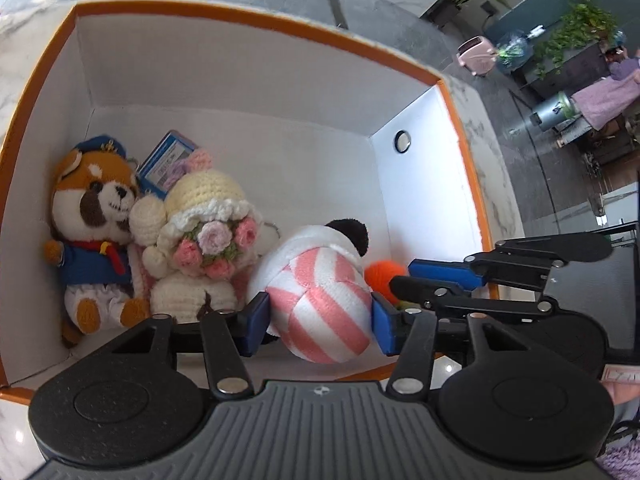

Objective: Organize objects
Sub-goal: 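Lower both held toys beside the other plushes and open both grippers, then withdraw both grippers from the box toward the remaining items, then grasp the black box with left gripper while right gripper grasps the pink case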

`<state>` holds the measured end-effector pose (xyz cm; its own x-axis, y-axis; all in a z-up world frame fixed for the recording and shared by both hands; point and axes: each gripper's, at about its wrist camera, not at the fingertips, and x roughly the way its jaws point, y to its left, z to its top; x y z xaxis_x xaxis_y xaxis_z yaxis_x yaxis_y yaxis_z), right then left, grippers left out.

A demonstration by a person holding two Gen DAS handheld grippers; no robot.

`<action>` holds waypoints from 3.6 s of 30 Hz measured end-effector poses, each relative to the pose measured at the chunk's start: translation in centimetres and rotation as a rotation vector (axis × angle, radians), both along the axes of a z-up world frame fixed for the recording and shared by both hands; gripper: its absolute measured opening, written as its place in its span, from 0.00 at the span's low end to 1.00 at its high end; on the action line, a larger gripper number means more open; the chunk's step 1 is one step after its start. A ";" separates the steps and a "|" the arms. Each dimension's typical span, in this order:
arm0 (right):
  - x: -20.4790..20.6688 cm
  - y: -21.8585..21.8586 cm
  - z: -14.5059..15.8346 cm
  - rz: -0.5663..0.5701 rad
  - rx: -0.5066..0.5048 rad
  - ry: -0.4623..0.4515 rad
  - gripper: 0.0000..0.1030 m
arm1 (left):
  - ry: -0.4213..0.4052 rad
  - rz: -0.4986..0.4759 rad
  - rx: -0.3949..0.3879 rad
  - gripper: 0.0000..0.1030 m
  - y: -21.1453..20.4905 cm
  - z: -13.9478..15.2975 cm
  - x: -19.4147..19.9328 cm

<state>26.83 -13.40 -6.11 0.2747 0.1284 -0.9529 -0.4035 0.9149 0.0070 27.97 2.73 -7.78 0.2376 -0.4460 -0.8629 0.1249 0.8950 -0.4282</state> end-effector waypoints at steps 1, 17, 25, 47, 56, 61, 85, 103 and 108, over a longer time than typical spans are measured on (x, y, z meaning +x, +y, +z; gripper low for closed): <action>0.0 0.1 0.0 0.003 -0.004 -0.001 0.15 | -0.040 -0.007 0.010 0.57 -0.2 0.2 -0.5; -0.6 -0.9 0.6 -0.010 0.013 0.001 0.16 | -0.180 -0.075 0.115 0.67 -1.3 1.3 -3.3; -0.9 -1.3 2.7 -0.084 0.154 -0.012 0.32 | -0.165 -0.031 0.048 0.30 2.2 2.6 -2.8; -0.4 0.9 -1.8 -0.196 0.239 0.111 0.40 | -0.067 0.021 0.185 0.26 3.9 -1.1 -2.3; -0.1 0.6 -2.3 -0.200 0.281 0.145 0.43 | -0.110 0.048 0.167 0.25 4.5 0.1 -3.6; -2.7 0.9 0.9 -0.146 0.257 -0.021 0.49 | -0.222 0.067 0.103 0.27 5.6 3.5 -6.5; -13.7 1.8 -3.7 -0.294 0.275 -0.150 0.67 | -0.109 0.481 0.078 0.73 14.7 0.2 -14.3; -12.7 4.4 -6.6 -0.219 0.208 -0.105 0.75 | -0.029 0.508 -0.045 0.73 14.4 -3.0 -12.8; -13.0 4.3 -6.6 -0.216 0.215 -0.112 0.74 | -0.025 0.535 -0.058 0.62 14.9 -2.9 -13.0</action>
